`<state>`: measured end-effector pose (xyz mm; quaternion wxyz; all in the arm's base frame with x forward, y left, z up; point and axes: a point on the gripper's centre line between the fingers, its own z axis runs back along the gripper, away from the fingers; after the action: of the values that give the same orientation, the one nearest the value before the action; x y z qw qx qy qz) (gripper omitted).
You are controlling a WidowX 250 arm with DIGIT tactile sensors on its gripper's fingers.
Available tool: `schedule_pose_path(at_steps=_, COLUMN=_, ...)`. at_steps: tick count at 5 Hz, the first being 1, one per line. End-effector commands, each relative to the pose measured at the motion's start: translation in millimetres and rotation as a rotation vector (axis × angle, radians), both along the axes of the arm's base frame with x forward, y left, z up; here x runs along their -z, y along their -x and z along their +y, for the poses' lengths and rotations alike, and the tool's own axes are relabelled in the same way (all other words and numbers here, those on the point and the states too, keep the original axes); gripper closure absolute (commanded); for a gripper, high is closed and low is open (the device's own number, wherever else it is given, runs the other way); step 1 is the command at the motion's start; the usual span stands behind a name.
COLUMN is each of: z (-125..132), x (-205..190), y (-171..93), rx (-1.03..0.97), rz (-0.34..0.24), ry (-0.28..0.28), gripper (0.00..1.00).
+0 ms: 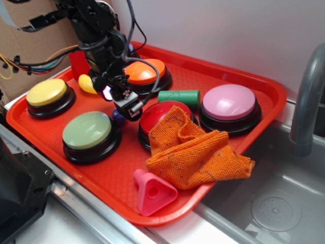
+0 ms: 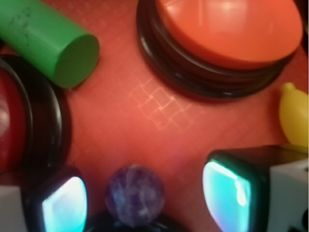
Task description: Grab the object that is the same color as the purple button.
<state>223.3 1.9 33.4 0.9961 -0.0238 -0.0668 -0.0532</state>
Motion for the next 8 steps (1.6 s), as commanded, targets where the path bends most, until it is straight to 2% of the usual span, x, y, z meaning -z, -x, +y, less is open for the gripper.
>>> schedule_pose_path(at_steps=1, z=0, x=9, y=-3, rx=-0.013, rz=-0.013, ry=0.036, gripper=0.00)
schedule_pose_path(at_steps=2, z=1, x=14, y=-1, rx=-0.015, rz=-0.013, ry=0.043, gripper=0.11)
schedule_pose_path(at_steps=3, z=2, x=12, y=-1, rx=-0.031, rz=-0.027, ry=0.050, gripper=1.00)
schedule_pose_path(at_steps=4, z=5, x=6, y=0, rx=-0.047, rz=-0.035, ry=0.048, gripper=1.00)
schedule_pose_path(at_steps=5, z=9, x=-15, y=-1, rx=-0.088, rz=-0.033, ry=0.011, gripper=1.00)
schedule_pose_path(at_steps=6, z=17, x=-53, y=-8, rx=-0.122, rz=-0.018, ry=-0.019, gripper=1.00)
schedule_pose_path(at_steps=7, z=24, x=-102, y=-12, rx=-0.151, rz=0.014, ry=-0.090, gripper=1.00)
schedule_pose_path(at_steps=8, z=34, x=-140, y=-10, rx=-0.203, rz=0.002, ry=-0.060, gripper=1.00)
